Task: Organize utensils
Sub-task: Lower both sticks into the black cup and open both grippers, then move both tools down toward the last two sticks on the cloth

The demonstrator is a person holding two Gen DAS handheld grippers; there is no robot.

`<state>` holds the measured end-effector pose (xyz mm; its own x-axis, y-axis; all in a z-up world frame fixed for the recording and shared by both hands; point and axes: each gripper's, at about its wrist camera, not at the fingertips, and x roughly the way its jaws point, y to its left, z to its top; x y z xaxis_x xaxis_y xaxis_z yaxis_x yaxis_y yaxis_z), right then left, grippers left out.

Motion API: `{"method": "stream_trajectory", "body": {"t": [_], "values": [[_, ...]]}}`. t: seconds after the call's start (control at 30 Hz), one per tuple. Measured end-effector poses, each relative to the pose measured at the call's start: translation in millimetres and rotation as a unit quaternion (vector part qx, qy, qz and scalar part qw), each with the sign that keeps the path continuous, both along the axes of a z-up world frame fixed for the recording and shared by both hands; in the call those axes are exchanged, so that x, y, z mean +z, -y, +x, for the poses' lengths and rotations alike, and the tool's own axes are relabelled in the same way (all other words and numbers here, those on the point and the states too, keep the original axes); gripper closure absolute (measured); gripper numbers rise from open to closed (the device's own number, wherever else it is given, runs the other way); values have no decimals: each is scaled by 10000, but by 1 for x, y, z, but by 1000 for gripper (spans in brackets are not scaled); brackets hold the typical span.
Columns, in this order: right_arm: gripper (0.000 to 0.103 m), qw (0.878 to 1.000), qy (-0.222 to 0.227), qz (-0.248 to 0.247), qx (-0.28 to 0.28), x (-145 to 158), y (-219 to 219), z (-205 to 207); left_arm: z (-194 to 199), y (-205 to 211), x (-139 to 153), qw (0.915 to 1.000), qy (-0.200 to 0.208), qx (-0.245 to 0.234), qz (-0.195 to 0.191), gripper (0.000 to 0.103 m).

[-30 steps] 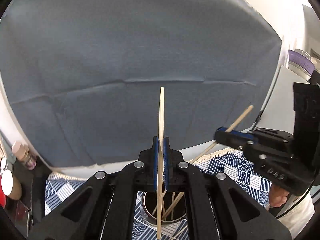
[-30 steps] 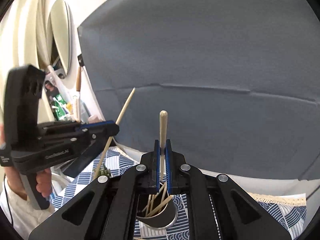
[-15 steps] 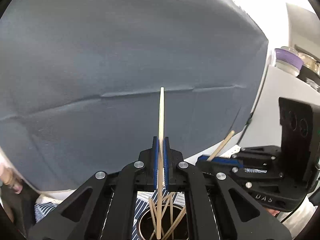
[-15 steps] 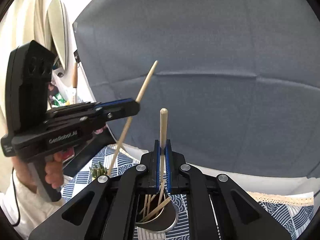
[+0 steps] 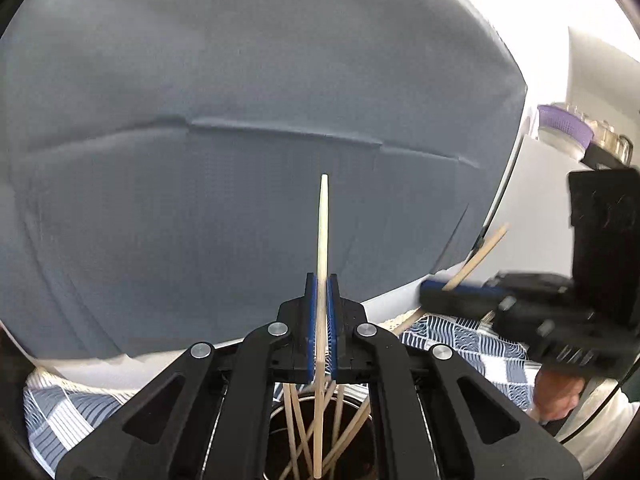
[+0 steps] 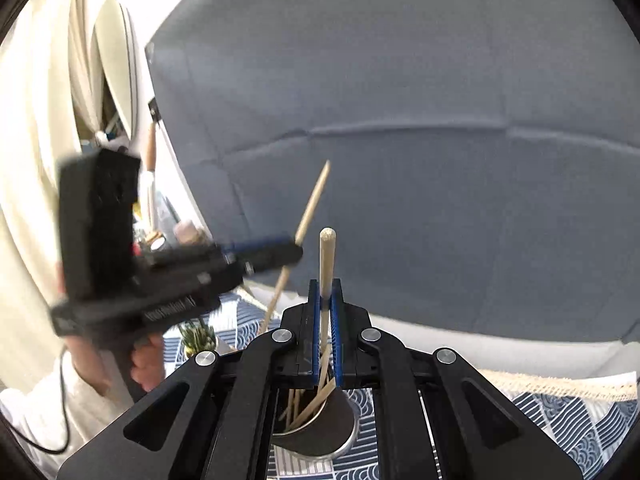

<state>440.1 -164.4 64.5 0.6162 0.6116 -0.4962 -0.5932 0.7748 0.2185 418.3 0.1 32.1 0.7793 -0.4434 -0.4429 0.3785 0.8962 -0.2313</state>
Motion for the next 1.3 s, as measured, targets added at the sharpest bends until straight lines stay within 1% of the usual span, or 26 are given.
{"method": "stream_trajectory", "body": {"t": [0.13,0.23,0.3,0.47,0.5,0.53,0.57,0.6,0.63,0.67,0.73,0.77,0.8,0.83,0.87,0.93,1.07,1.17,1.3], "values": [[98,9995,303,-3,60,22,5,-16,-9,-13,-14,9996,25,68,-282,98],[98,9993,333,15,196,29,5,-21,-12,-17,-24,9990,-23,138,-433,98],[98,9990,374,-126,210,28,-1,-23,-15,-22,-32,9985,-80,192,-505,98],[98,9990,97,-360,229,6,-9,-23,-25,-30,-42,9984,-123,279,-482,98],[98,9990,50,-406,203,2,-10,-24,-28,-31,-42,9985,-121,291,-446,95],[96,9989,20,-438,180,0,-10,-24,-29,-31,-42,9986,-135,292,-424,85],[94,9988,-19,-486,110,-3,-9,-24,-32,-32,-41,9986,-131,329,-389,78],[92,9987,-34,-509,46,-4,-7,-25,-36,-34,-40,9986,-90,383,-348,65],[85,9984,-41,-555,-55,-5,-4,-26,-39,-34,-37,9986,-66,410,-319,50],[69,9982,-38,-580,-147,-5,-1,-28,-42,-35,-36,9985,-56,455,-292,42],[49,9978,-34,-547,-382,-2,10,-33,-48,-35,-31,9983,-16,568,-155,23],[42,9975,-91,-540,-442,-1,16,-34,-52,-35,-29,9981,-13,611,-64,19],[35,9970,-134,-569,-508,-1,20,-36,-55,-35,-28,9979,-27,643,21,9],[26,9954,-75,-648,-707,1,25,-41,-58,-35,-26,9979,-34,647,61,8],[22,9941,-16,-698,-827,2,32,-45,-62,-35,-25,9980,-43,627,71,7],[16,9916,-75,-792,-1020,3,41,-52,-70,-36,-22,9979,-87,631,79,6],[15,9878,-261,-863,-1269,1,55,-61,-84,-34,-22,9975,-200,648,213,6],[14,9858,-382,-828,-1409,-1,63,-69,-94,-31,-24,9976,-325,570,209,6],[14,9834,-618,-816,-1495,-9,69,-79,-102,-27,-34,9963,-533,567,360,6]]}}
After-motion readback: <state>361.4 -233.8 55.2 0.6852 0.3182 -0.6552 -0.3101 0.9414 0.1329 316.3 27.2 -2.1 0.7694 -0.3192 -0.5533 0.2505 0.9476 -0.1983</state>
